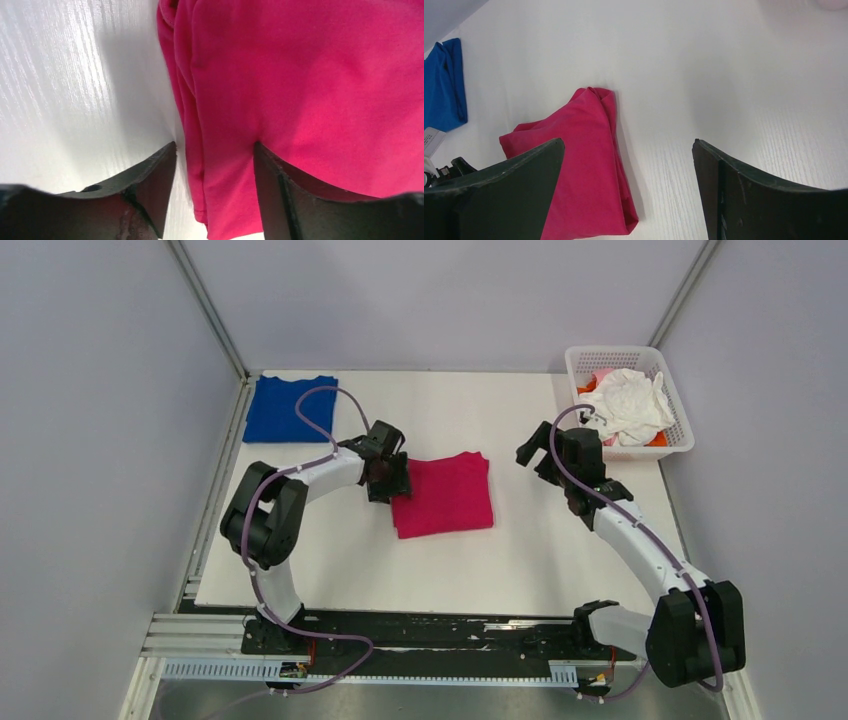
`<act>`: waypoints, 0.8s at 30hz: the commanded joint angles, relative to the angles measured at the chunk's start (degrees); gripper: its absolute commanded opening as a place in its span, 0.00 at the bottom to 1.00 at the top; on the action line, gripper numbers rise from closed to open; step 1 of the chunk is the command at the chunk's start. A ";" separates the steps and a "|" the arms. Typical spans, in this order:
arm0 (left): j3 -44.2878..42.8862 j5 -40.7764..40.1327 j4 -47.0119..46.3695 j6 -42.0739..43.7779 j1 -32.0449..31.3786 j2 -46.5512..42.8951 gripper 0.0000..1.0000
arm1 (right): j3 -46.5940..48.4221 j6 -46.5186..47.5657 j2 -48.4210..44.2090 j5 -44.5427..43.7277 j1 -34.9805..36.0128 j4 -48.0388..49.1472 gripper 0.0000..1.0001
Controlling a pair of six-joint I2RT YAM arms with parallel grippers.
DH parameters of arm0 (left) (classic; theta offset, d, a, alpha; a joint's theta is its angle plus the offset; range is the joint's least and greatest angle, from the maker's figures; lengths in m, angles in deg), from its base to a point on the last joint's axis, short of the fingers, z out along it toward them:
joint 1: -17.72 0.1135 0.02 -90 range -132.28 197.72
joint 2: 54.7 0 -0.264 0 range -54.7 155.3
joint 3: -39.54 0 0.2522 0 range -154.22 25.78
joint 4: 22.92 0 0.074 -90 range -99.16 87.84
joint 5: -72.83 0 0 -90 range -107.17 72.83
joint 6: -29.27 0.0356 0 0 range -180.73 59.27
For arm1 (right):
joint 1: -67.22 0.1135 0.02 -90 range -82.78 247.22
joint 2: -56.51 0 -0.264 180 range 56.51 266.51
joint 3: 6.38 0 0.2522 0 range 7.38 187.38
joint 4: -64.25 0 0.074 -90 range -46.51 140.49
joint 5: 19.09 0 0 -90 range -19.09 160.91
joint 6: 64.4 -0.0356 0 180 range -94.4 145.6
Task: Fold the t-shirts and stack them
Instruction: Put the neatly folded tshirt into the corner of the board with the left arm
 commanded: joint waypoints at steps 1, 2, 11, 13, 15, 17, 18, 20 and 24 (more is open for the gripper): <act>-2.38 -3.26 1.22 -0.79 -1.24 3.63 0.60 | 0.33 1.52 0.66 -1.02 -0.38 0.24 1.00; -2.59 -3.84 1.46 -1.00 -1.52 3.88 0.56 | 0.21 1.61 0.96 -1.38 -0.45 0.54 1.00; -15.17 -20.04 12.60 0.49 -4.63 12.24 0.00 | 0.50 2.30 3.89 -0.39 -1.11 1.43 1.00; -19.46 -27.53 16.31 1.87 -4.69 13.90 0.00 | 0.21 2.73 3.90 -0.50 -1.20 2.04 1.00; -23.28 -34.58 18.02 4.56 -4.63 15.16 0.00 | 0.06 3.06 3.99 -0.65 -1.27 2.57 1.00; -26.31 -39.89 17.85 8.27 -4.39 16.14 0.00 | -0.06 3.76 4.15 -0.27 -1.24 3.31 1.00; -28.08 -42.80 17.15 10.78 -4.09 16.84 0.00 | -0.21 4.09 4.23 -0.02 -1.26 3.76 1.00; -30.82 -46.44 16.40 14.43 -3.53 17.81 0.00 | -0.54 4.54 4.34 -0.13 -1.21 4.64 1.00; -35.86 -51.89 11.45 23.81 -1.79 19.50 0.00 | -0.98 4.73 4.88 -1.95 -1.29 6.12 1.00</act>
